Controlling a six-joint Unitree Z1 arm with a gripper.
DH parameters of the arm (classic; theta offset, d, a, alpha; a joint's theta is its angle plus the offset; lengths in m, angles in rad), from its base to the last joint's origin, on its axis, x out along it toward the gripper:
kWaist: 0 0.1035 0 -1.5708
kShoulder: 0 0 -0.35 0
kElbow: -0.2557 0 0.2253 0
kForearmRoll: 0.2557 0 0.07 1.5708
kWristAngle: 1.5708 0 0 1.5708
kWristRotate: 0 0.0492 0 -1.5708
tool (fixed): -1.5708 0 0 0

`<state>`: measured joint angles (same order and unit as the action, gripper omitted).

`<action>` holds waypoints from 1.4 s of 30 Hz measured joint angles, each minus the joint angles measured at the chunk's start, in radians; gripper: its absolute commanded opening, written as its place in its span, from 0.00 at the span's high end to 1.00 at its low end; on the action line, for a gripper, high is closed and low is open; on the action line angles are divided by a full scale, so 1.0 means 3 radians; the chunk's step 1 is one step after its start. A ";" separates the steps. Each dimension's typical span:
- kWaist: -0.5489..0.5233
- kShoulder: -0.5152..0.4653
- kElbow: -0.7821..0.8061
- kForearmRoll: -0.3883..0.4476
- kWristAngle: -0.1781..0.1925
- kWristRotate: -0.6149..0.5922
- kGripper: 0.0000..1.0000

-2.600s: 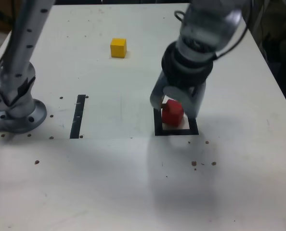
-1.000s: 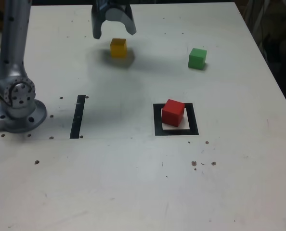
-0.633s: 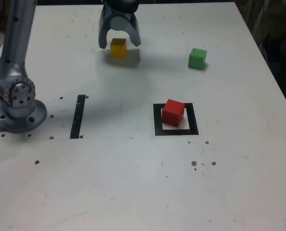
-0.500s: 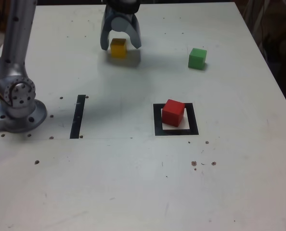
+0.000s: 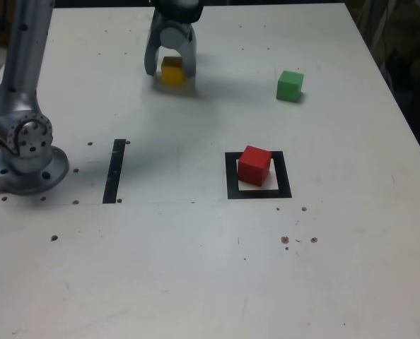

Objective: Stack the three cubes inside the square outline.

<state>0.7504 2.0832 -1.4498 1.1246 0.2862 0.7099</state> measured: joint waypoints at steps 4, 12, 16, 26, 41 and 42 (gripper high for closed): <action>0.0000 0.0000 0.0039 -0.0111 -0.0111 0.0107 0.47; 0.0002 -0.0003 0.0054 -0.0197 -0.0294 0.0274 0.66; 0.0002 -0.0011 -0.0011 -0.0130 -0.0351 0.0333 0.74; -0.0123 -0.0264 -0.0155 0.0140 -0.0433 0.0273 0.78; -0.1351 -0.0880 -0.0188 0.0730 -0.0497 -0.0873 0.79; -0.1455 -0.0888 -0.0189 0.0730 -0.0509 -0.0907 0.79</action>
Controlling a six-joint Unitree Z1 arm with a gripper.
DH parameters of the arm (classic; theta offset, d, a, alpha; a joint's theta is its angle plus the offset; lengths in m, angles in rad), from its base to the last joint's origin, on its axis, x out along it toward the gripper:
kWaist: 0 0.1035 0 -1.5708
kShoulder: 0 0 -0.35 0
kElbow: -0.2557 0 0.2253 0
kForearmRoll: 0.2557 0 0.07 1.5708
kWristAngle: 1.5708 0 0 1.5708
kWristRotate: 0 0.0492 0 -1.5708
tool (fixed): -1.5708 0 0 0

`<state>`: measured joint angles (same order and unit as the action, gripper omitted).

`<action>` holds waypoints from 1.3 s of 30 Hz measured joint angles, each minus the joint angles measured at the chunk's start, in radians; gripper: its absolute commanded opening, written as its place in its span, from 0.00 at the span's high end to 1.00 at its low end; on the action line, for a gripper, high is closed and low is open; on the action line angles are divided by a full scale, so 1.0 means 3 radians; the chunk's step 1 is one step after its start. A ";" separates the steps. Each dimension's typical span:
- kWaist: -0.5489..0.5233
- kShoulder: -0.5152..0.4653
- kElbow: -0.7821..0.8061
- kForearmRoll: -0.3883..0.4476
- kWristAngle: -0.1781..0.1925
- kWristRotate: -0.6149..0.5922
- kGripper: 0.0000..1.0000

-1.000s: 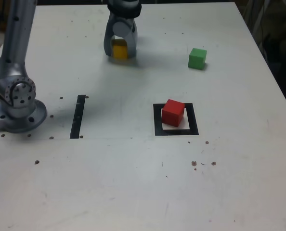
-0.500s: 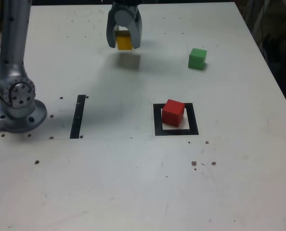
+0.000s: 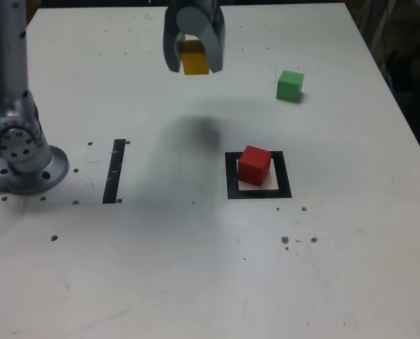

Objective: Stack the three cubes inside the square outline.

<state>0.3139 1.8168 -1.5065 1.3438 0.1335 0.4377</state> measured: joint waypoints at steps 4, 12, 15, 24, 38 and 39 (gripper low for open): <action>-0.0434 -0.0010 -0.0072 0.0011 -0.0094 -0.0363 0.80; -0.1128 0.0338 -0.0604 0.0218 -0.0044 -0.0747 0.80; -0.1277 0.0443 -0.0833 0.0339 -0.0041 -0.0865 0.80; -0.1347 0.0654 -0.0889 0.0370 -0.0090 -0.0965 0.80; -0.1387 0.0942 -0.0777 0.0312 -0.0132 -0.0969 0.80; -0.1395 0.0956 -0.0750 0.0299 -0.0126 -0.0976 0.80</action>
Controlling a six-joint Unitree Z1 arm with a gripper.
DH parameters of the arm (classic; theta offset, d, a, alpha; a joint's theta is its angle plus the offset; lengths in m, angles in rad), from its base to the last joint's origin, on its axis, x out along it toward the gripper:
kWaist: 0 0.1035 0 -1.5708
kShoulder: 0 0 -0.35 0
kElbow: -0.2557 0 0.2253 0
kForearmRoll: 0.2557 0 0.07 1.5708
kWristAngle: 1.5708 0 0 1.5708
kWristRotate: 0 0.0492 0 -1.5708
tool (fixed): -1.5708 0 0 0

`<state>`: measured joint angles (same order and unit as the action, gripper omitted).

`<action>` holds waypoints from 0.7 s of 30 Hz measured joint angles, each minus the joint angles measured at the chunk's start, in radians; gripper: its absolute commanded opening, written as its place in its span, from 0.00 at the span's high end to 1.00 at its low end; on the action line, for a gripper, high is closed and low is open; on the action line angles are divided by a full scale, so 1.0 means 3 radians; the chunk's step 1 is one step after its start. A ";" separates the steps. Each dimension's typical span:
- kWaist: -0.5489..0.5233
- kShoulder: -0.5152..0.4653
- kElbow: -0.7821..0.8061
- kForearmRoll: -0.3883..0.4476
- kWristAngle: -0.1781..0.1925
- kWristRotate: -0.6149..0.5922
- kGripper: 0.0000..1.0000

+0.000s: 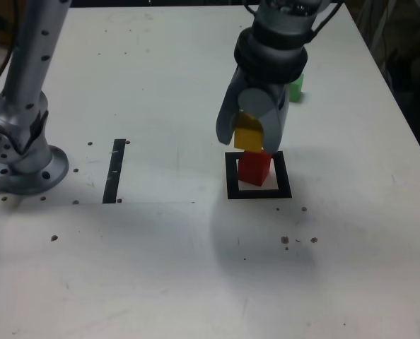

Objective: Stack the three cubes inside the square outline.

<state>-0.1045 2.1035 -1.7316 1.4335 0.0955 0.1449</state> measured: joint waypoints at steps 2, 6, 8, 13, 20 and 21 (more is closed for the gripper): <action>-0.0008 0.0009 0.0046 -0.0018 0.0015 -0.0012 0.80; -0.0009 0.0009 0.0059 -0.0033 0.0027 -0.0014 0.80; -0.0010 0.0009 0.0056 -0.0045 0.0014 -0.0014 0.80; -0.0031 0.0011 0.0035 -0.0080 -0.0024 -0.0014 0.80; -0.0066 0.0016 0.0009 -0.0125 -0.0086 0.0027 0.80; -0.0067 0.0022 0.0009 -0.0125 -0.0087 0.0033 0.80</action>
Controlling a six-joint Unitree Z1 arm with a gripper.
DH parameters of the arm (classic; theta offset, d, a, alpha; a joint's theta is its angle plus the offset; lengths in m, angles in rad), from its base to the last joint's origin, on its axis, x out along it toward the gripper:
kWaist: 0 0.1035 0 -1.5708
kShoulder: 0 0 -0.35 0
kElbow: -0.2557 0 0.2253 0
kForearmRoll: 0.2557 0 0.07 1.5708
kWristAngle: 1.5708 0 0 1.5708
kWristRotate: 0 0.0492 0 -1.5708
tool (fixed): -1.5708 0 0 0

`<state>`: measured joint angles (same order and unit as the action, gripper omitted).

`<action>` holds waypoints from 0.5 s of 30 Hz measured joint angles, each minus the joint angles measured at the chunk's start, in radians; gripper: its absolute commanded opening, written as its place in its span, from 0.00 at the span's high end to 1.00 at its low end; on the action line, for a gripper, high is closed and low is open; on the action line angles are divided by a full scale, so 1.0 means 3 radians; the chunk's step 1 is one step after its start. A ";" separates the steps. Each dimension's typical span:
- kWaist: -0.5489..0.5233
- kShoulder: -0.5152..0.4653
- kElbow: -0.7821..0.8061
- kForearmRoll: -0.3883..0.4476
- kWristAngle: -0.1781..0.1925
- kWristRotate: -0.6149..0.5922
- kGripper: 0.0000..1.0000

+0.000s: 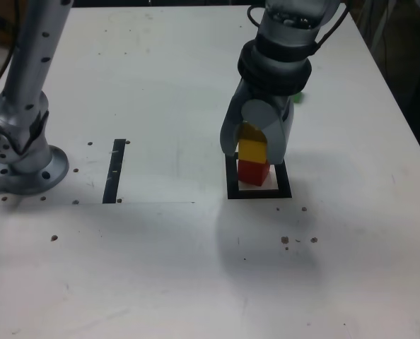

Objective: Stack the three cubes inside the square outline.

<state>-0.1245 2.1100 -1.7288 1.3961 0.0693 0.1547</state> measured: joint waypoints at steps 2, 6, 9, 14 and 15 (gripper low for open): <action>0.0000 0.0016 0.0000 0.0000 -0.0004 0.0004 0.80; 0.0000 0.0034 -0.0001 0.0000 -0.0009 0.0005 0.78; 0.0000 0.0036 -0.0002 0.0001 -0.0007 0.0005 0.74; 0.0000 0.0061 -0.0003 0.0029 0.0002 0.0019 0.67; 0.0000 0.0066 -0.0003 0.0035 0.0004 0.0021 0.65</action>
<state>-0.1245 2.1297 -1.7299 1.4064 0.0706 0.1610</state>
